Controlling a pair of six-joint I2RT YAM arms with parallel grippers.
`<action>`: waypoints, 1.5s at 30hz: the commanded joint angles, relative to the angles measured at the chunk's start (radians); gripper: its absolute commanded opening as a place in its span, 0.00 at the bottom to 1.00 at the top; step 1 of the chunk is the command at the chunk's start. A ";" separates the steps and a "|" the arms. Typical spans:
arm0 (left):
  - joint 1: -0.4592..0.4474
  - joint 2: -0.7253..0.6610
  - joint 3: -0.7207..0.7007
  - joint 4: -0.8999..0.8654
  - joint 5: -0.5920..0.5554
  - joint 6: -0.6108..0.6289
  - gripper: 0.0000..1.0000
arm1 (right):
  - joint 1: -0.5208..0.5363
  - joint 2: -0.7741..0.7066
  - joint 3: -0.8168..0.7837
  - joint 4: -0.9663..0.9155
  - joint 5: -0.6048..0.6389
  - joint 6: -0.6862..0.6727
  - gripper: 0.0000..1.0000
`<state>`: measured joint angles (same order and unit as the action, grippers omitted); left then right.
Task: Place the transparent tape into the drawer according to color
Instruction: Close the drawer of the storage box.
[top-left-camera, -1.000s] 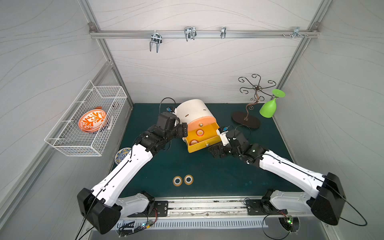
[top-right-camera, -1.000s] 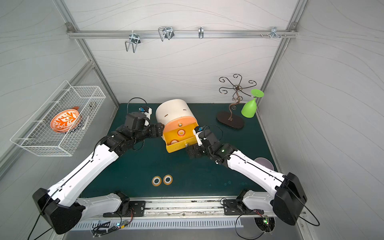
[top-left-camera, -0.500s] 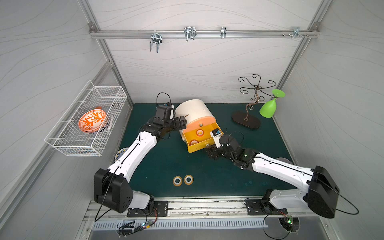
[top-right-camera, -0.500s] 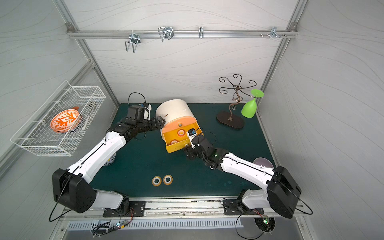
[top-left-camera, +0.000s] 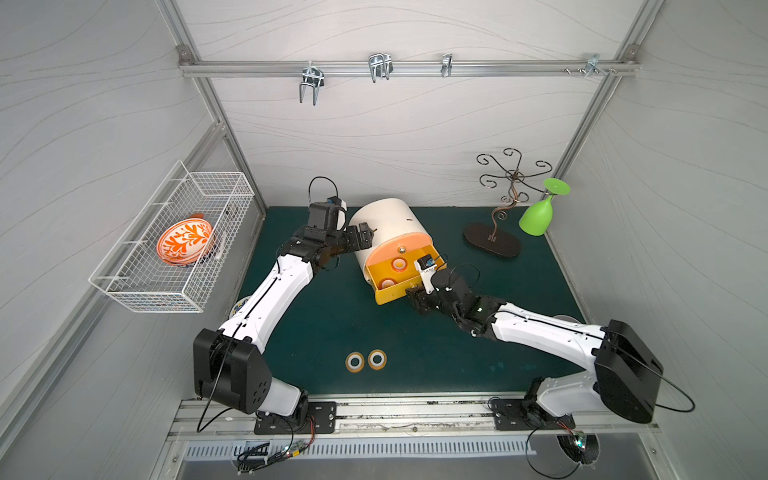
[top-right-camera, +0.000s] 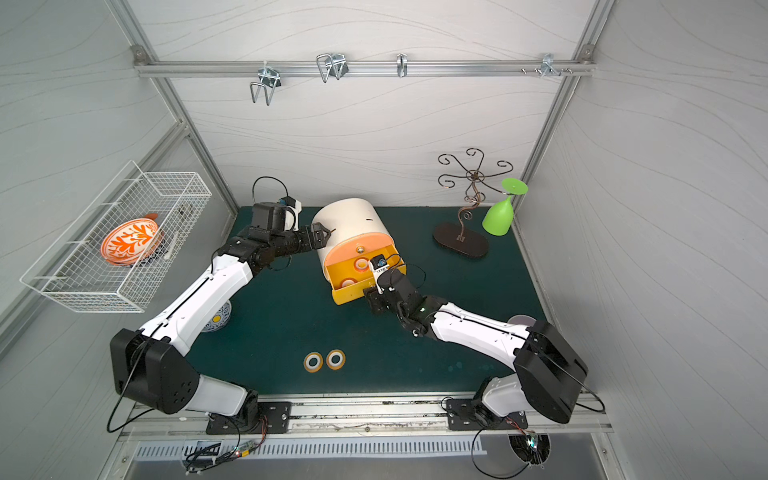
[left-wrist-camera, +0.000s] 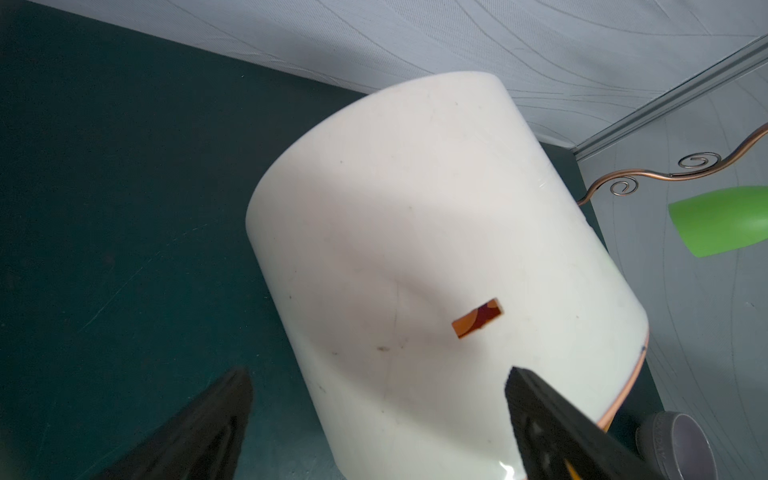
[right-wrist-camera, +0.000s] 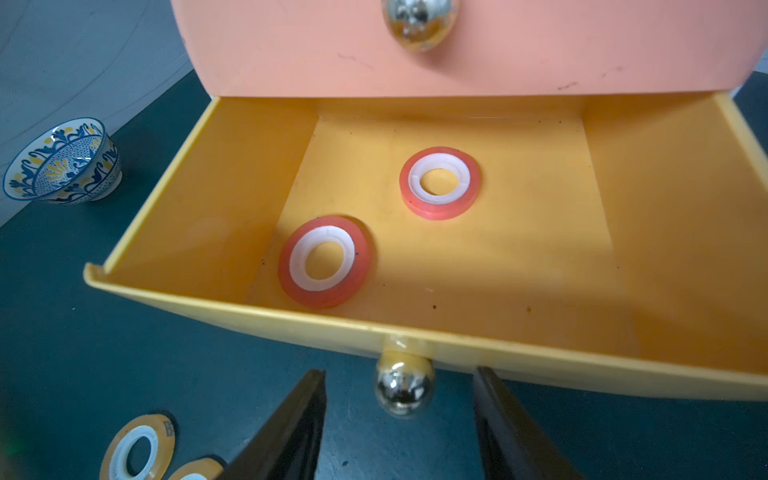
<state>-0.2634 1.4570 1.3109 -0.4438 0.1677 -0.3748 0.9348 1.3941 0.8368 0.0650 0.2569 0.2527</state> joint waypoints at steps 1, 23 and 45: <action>0.012 0.013 0.041 0.021 0.029 0.005 1.00 | 0.009 0.028 0.019 0.084 0.021 -0.025 0.60; 0.021 0.040 0.050 -0.018 0.058 0.030 1.00 | 0.013 0.266 0.133 0.337 0.041 -0.113 0.59; 0.026 0.039 0.042 -0.028 0.084 0.037 0.99 | 0.013 0.359 0.188 0.420 0.091 -0.132 0.59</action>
<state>-0.2382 1.4822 1.3144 -0.4709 0.2337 -0.3511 0.9421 1.7451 0.9981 0.4339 0.3496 0.1303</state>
